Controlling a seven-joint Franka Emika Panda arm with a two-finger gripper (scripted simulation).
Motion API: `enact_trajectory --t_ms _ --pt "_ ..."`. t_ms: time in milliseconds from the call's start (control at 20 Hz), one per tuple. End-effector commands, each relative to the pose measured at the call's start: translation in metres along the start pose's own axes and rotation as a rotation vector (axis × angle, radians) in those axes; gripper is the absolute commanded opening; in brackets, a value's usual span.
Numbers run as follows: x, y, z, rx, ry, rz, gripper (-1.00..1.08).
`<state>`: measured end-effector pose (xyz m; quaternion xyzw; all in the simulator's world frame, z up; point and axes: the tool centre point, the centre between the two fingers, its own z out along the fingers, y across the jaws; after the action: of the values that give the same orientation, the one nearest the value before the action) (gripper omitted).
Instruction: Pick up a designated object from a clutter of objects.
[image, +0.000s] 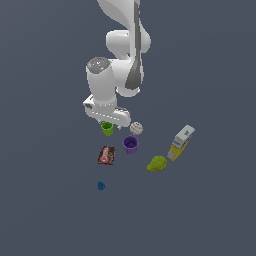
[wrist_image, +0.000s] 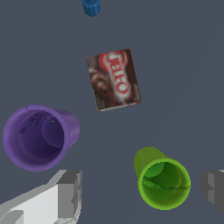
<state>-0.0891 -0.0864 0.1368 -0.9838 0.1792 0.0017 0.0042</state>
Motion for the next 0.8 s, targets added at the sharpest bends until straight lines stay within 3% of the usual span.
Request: enact_trajectory --t_ms 0,350,750 --pt "-0.011 0.013 0.014 -0.001 0.002 0.039 1.0" --pt "-0.034 0.037 0.037 -0.006 0.005 0.11 1.0" --pt "-0.041 0.044 0.043 -0.007 0.005 0.131 1.0"
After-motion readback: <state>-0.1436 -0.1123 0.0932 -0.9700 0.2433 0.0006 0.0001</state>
